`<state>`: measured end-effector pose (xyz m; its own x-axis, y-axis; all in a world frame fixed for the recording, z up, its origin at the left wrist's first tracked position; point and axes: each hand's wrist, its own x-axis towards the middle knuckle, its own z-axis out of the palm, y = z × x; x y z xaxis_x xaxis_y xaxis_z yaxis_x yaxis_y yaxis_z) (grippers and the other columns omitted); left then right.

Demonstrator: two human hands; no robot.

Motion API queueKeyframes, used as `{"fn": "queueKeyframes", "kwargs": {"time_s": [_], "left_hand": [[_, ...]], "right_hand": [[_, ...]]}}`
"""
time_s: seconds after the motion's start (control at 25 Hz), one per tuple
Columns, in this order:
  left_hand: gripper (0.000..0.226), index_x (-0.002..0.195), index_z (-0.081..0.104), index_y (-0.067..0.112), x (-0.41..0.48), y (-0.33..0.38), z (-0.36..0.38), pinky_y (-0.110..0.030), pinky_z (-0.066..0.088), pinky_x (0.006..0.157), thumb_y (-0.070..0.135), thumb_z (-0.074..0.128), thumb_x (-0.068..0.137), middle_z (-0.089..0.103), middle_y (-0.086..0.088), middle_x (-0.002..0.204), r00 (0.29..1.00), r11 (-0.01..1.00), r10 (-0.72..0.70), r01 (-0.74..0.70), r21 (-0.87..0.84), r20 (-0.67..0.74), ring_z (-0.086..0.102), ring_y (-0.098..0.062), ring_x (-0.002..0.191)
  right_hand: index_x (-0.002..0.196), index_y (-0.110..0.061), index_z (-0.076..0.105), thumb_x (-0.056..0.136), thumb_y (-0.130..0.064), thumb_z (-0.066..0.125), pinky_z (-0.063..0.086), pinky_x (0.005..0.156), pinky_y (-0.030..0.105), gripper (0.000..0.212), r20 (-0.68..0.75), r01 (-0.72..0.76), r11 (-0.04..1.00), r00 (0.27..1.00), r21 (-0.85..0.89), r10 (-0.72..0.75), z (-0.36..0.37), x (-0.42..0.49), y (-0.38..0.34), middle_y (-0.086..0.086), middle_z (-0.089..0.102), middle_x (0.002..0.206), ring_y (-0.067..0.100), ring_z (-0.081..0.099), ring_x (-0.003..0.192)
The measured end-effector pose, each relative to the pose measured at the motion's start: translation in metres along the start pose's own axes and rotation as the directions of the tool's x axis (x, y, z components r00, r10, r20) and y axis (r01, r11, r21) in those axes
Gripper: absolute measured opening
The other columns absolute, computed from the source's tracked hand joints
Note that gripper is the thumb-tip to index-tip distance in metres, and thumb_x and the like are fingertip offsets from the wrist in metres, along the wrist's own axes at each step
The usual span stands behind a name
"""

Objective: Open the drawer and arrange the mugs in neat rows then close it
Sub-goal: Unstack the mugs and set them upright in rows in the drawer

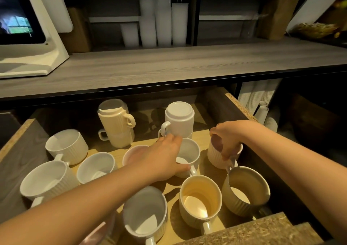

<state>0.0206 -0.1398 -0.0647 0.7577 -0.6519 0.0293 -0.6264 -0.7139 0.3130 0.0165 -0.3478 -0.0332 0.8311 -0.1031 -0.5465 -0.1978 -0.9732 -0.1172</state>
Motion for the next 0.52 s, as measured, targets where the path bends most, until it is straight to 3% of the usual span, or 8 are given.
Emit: {"fn": "queueKeyframes", "kwargs": {"time_s": [0.08, 0.2, 0.32, 0.52], "left_hand": [[0.056, 0.130, 0.042, 0.029, -0.005, -0.006, -0.017, -0.023, 0.048, 0.082, 0.052, 0.060, 0.082, 0.053, 0.006, 0.128, 0.999, 0.999, -0.007, 0.006, 0.032, 0.037, 0.053, -0.007, 0.102], [0.053, 0.130, 0.045, 0.030, -0.020, -0.022, -0.044, -0.027, 0.053, 0.083, 0.050, 0.059, 0.084, 0.056, 0.005, 0.126, 0.998, 0.996, -0.054, 0.051, 0.066, 0.043, 0.058, -0.009, 0.102], [0.051, 0.129, 0.048, 0.028, -0.036, -0.044, -0.070, -0.031, 0.051, 0.089, 0.048, 0.059, 0.084, 0.056, 0.005, 0.128, 0.994, 0.988, -0.109, 0.108, 0.114, 0.006, 0.056, -0.012, 0.110], [0.053, 0.129, 0.049, 0.025, -0.044, -0.094, -0.102, -0.037, 0.054, 0.085, 0.048, 0.060, 0.082, 0.060, 0.001, 0.123, 0.967, 0.941, -0.231, 0.250, 0.228, -0.106, 0.060, -0.017, 0.103]], "right_hand": [[0.131, -0.024, 0.047, 0.073, -0.024, 0.077, 0.052, 0.061, 0.022, 0.065, -0.036, 0.007, 0.998, 0.999, -0.067, -0.009, 0.000, -0.004, -0.005, 0.000, 0.058, 0.114, 0.021, 0.058, 0.097], [0.123, -0.020, 0.053, 0.084, -0.036, 0.063, 0.052, 0.073, 0.027, 0.043, -0.291, 0.051, 0.942, 0.944, -0.332, -0.154, -0.009, -0.019, -0.027, 0.002, 0.064, 0.111, 0.020, 0.061, 0.095], [0.109, -0.015, 0.063, 0.089, -0.034, 0.058, 0.054, 0.076, 0.028, 0.028, -0.362, 0.208, 0.954, 0.890, -0.217, -0.276, -0.028, -0.038, -0.058, 0.003, 0.067, 0.106, 0.017, 0.062, 0.089], [0.113, -0.017, 0.063, 0.088, -0.034, 0.059, 0.053, 0.077, 0.021, 0.031, -0.354, 0.441, 0.894, 0.827, -0.075, -0.438, -0.039, -0.042, -0.123, 0.002, 0.065, 0.107, 0.013, 0.061, 0.091]]}}
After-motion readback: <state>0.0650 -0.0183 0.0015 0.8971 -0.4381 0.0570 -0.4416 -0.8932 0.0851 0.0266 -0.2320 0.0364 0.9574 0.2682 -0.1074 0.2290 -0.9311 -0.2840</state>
